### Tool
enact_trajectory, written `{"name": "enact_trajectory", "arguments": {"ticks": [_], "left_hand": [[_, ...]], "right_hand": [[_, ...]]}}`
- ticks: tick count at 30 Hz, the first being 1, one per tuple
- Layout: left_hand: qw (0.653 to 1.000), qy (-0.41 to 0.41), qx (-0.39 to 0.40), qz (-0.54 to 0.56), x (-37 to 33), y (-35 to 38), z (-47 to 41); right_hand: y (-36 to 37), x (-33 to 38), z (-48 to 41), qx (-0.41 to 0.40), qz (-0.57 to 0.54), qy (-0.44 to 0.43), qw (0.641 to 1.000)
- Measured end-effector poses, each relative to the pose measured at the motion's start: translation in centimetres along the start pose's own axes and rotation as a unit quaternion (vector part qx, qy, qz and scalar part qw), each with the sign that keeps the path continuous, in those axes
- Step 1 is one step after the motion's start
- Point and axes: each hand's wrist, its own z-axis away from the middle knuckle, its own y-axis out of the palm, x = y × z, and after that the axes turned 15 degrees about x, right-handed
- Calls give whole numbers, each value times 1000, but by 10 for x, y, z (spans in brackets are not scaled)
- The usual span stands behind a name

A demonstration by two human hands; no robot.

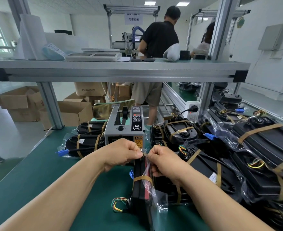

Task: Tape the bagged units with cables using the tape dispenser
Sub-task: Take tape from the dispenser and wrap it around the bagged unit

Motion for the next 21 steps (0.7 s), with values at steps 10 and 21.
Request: {"name": "enact_trajectory", "arguments": {"ticks": [10, 21], "left_hand": [[999, -6, -15, -51, 0, 0, -6], [992, 0, -83, -100, 2, 8, -5]], "right_hand": [[0, -1, 0, 4, -1, -4, 1000], [-2, -1, 0, 7, 1, -4, 1000]]}}
